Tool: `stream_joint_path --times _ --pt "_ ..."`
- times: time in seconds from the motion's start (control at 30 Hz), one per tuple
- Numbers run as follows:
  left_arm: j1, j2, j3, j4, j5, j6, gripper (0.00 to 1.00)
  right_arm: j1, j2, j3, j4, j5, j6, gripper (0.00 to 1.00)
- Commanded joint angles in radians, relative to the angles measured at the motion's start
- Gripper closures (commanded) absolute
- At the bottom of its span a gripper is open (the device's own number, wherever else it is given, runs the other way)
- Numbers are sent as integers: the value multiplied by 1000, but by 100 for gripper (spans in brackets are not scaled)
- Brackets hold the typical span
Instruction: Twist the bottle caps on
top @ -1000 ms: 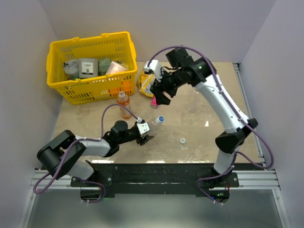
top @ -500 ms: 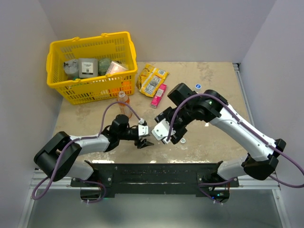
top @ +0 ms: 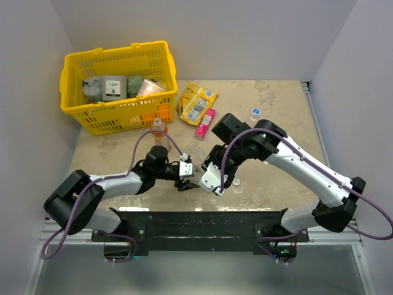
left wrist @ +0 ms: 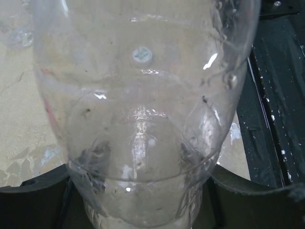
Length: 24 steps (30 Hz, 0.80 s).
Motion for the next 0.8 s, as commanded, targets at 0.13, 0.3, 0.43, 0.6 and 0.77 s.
stream_joint_path --times 0.13,0.3,0.43,0.6,0.77 --pt "8 -27 29 60 36 -13 100 12 0 -56 16 46 -36 50" --pt "10 -28 23 74 35 -16 100 10 8 -60 50 61 8 62" --pt "10 -28 15 106 24 -33 100 12 26 -49 69 66 68 74" --pt "8 -34 -17 216 -100 -131 100 -11 148 62 61 38 390 84" --pt "-13 -47 -51 358 -428 -207 100 -134 439 289 -76 -176 847 90"
